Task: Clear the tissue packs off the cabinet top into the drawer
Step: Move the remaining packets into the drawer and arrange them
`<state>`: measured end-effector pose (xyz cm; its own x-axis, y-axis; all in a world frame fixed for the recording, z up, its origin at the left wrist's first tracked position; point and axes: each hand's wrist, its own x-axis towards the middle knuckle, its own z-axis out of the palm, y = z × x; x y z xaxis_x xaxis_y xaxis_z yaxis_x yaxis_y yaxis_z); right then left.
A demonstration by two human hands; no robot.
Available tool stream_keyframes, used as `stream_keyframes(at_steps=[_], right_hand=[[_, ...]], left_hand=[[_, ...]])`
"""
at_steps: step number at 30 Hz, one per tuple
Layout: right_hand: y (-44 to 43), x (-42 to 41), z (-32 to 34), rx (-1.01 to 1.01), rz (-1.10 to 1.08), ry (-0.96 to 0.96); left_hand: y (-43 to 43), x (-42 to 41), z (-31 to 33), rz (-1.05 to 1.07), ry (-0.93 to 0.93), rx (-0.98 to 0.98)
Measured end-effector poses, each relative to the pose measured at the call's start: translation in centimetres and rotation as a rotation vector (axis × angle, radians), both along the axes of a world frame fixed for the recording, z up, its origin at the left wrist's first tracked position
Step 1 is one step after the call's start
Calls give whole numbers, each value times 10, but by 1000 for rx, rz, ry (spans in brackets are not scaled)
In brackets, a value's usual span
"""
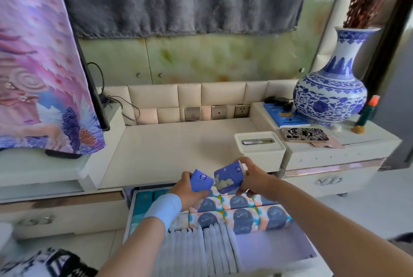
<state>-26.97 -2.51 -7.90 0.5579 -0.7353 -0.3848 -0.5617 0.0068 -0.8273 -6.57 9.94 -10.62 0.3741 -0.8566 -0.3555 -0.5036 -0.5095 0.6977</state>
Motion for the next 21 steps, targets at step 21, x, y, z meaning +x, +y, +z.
stream_keyframes(at_steps=[21], right_hand=[[59, -68, -83, -806, 520, 729]], left_hand=[[12, -61, -32, 14, 226, -50]])
